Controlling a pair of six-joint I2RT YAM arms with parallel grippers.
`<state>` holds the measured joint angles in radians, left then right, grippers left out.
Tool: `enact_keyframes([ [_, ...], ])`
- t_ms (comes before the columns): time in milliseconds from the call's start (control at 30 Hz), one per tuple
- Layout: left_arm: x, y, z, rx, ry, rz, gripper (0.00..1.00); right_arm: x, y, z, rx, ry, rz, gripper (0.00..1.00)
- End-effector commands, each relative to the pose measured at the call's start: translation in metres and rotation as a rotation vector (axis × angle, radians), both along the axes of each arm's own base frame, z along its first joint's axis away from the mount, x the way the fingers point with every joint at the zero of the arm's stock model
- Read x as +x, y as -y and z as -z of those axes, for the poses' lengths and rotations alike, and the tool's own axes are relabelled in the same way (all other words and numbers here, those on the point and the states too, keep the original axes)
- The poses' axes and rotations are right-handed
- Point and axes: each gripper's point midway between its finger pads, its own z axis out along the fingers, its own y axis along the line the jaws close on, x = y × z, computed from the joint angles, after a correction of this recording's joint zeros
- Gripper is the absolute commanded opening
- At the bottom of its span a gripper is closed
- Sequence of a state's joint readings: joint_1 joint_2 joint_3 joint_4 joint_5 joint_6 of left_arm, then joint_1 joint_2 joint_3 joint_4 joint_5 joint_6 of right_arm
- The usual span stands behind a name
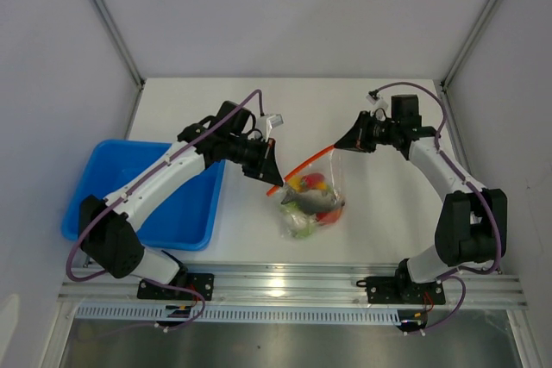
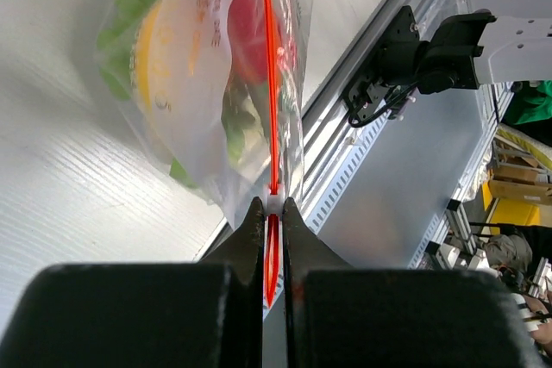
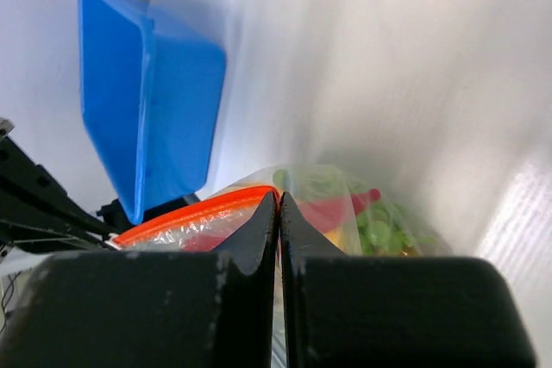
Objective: Place the food in the zip-top bag and seal the zipper
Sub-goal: Zip the zipper food storage bag at the center of the board, then place the zipper food storage bag at the center of the board.
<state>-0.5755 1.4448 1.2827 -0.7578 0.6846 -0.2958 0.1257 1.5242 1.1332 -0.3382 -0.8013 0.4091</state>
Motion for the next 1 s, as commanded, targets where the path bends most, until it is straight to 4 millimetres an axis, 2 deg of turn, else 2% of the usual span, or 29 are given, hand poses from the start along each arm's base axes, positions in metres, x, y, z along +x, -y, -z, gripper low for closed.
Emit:
enact_keyframes([
  [0, -0.011, -0.009, -0.009, 0.007, -0.008, -0.012, 0.00, 0.028, 0.029, -0.007, -0.084, 0.065, 0.129, 0.00],
  [367, -0.012, -0.014, -0.003, 0.037, -0.016, -0.035, 0.01, 0.034, 0.059, 0.007, -0.132, 0.016, 0.238, 0.00],
  [533, -0.008, -0.014, -0.003, 0.038, -0.009, -0.034, 0.01, 0.035, 0.055, 0.003, -0.113, 0.025, 0.221, 0.00],
  [633, -0.003, -0.012, -0.012, 0.015, 0.037, -0.038, 0.25, 0.035, 0.046, 0.003, -0.128, 0.032, 0.187, 0.00],
  [667, 0.002, -0.014, -0.012, 0.030, 0.057, -0.062, 0.42, 0.036, 0.045, 0.004, -0.127, 0.031, 0.182, 0.00],
  [800, 0.017, -0.019, -0.014, 0.089, 0.087, -0.113, 0.63, 0.040, 0.042, 0.003, -0.116, 0.026, 0.177, 0.00],
  [833, 0.020, -0.021, -0.010, 0.111, 0.088, -0.122, 0.75, 0.042, 0.044, 0.003, -0.119, 0.023, 0.185, 0.00],
  [867, 0.026, -0.027, -0.010, 0.148, 0.110, -0.155, 0.98, 0.046, 0.044, 0.002, -0.120, 0.019, 0.187, 0.00],
  [967, 0.032, -0.037, -0.013, 0.194, 0.147, -0.198, 1.00, 0.056, 0.049, 0.004, -0.120, 0.001, 0.218, 0.00],
])
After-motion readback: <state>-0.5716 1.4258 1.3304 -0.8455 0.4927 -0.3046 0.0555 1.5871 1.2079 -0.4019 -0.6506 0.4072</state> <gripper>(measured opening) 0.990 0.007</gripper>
